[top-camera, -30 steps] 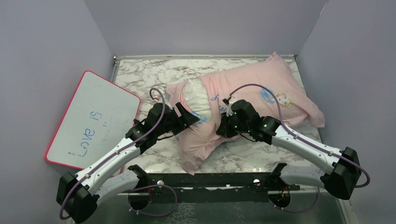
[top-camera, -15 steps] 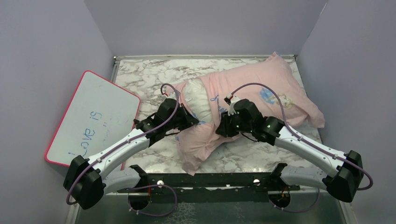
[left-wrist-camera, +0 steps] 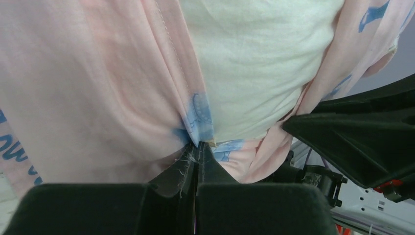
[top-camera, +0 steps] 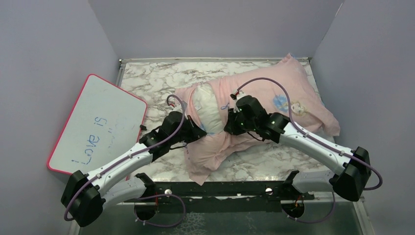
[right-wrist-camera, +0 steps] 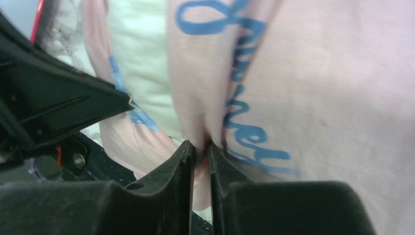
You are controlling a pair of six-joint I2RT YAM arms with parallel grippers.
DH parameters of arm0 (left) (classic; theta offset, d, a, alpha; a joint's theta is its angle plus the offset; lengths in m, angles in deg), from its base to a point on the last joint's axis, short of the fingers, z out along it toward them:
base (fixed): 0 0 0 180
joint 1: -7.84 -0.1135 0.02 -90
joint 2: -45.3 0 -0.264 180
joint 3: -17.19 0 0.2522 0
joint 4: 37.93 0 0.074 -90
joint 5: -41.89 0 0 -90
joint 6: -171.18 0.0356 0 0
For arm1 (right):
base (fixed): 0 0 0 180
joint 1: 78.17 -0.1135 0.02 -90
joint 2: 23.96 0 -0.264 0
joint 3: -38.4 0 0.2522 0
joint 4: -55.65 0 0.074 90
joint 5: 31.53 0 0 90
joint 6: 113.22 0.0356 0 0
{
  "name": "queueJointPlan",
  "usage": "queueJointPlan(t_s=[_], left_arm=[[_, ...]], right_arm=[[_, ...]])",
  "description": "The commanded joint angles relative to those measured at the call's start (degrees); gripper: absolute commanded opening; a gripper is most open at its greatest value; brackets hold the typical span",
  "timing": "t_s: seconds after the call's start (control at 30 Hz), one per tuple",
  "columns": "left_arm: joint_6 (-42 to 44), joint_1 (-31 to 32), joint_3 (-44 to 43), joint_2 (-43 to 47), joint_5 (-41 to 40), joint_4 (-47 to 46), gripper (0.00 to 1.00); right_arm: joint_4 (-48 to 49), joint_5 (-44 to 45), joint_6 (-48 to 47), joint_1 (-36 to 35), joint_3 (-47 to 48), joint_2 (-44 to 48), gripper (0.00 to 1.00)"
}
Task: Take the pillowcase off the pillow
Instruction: Remove the pillow from the pillowcase.
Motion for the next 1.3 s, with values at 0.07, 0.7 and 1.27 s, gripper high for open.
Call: queueJointPlan(t_s=[0.07, 0.7, 1.27], left_arm=[[1.8, 0.4, 3.1, 2.9, -0.2, 6.6, 0.00], [-4.4, 0.2, 8.2, 20.4, -8.8, 20.5, 0.15], [1.4, 0.4, -22.6, -9.7, -7.6, 20.3, 0.98]], right_arm=[[-5.0, 14.8, 0.9, -0.2, 0.3, 2.2, 0.01], [-8.0, 18.3, 0.8, 0.7, -5.8, 2.6, 0.01], [-6.1, 13.4, 0.0, 0.7, -5.0, 1.8, 0.01]])
